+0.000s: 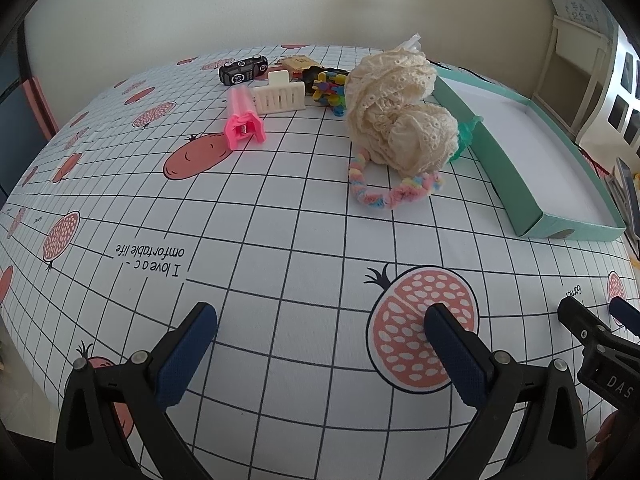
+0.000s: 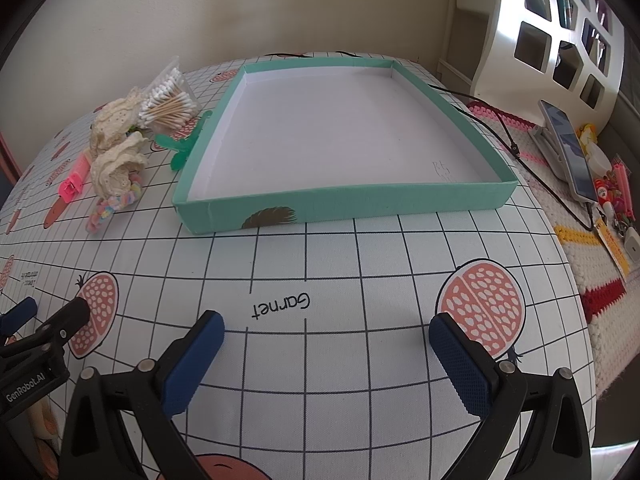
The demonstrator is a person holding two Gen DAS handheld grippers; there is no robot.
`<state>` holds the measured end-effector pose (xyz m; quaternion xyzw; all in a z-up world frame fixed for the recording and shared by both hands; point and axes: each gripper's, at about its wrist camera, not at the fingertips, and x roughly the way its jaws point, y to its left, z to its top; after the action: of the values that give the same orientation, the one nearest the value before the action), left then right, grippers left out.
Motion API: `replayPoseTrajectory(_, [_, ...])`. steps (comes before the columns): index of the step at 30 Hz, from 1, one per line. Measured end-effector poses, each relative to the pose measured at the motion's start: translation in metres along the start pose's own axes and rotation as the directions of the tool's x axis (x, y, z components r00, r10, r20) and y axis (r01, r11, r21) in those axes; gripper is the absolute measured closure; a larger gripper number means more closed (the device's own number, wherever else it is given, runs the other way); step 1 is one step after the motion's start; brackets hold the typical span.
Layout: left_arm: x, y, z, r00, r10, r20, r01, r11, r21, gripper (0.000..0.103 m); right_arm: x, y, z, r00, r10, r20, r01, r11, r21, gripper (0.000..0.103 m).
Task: Organize objects
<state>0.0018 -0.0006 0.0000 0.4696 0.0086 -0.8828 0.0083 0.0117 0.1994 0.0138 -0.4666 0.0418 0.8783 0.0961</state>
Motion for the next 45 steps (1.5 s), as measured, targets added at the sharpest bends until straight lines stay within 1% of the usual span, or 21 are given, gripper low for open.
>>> replayPoseTrajectory(19, [0.001, -0.001, 0.0, 1.0, -0.004, -0.005, 0.004, 1.0, 0.005, 0.0, 0.0, 0.0, 0.0, 1.0, -0.001, -0.001, 0.001, 1.0, 0.0, 0.0])
replayPoseTrajectory(25, [0.0, 0.0, 0.002, 0.999, -0.014, -0.032, 0.014, 1.0, 0.0, 0.0, -0.002, -0.002, 0.004, 1.0, 0.002, -0.019, -0.002, 1.0, 0.007, 0.0])
replayPoseTrajectory(27, [-0.002, 0.003, 0.006, 0.999, -0.024, -0.039, 0.023, 1.0, -0.018, 0.0, -0.008, -0.004, 0.007, 1.0, 0.015, 0.005, -0.015, 1.0, 0.01, 0.0])
replayPoseTrajectory(29, [-0.006, 0.007, 0.013, 0.999, -0.027, -0.047, 0.026, 0.999, -0.031, 0.0, -0.015, -0.005, 0.015, 0.999, 0.04, 0.032, -0.04, 0.999, 0.008, 0.0])
replayPoseTrajectory(31, [-0.013, 0.012, 0.026, 0.999, -0.023, -0.043, 0.021, 0.999, -0.04, 0.0, -0.023, -0.003, 0.026, 0.997, 0.05, 0.053, -0.049, 0.999, -0.017, 0.0])
replayPoseTrajectory(33, [-0.022, 0.018, 0.043, 0.999, -0.014, -0.031, 0.013, 0.999, -0.047, 0.0, -0.038, 0.008, 0.034, 0.996, 0.059, 0.073, -0.056, 0.997, -0.048, 0.0])
replayPoseTrajectory(35, [-0.029, 0.024, 0.064, 1.0, -0.002, -0.028, 0.001, 0.999, -0.049, 0.0, -0.05, 0.014, 0.05, 0.993, 0.083, 0.089, -0.076, 0.994, -0.073, 0.0])
replayPoseTrajectory(38, [-0.036, 0.035, 0.094, 0.999, 0.011, -0.043, -0.014, 0.998, -0.053, 0.0, -0.072, 0.027, 0.074, 0.986, 0.122, 0.113, -0.107, 0.986, -0.128, 0.0])
replayPoseTrajectory(42, [-0.038, 0.052, 0.127, 0.998, -0.025, -0.062, 0.018, 0.995, -0.102, 0.0, -0.084, 0.047, 0.107, 0.981, 0.159, 0.11, -0.137, 0.972, -0.19, 0.0])
replayPoseTrajectory(45, [-0.03, 0.062, 0.143, 0.996, -0.029, -0.09, 0.017, 0.991, -0.132, 0.0, -0.085, 0.062, 0.124, 0.979, 0.182, 0.094, -0.159, 0.964, -0.215, 0.0])
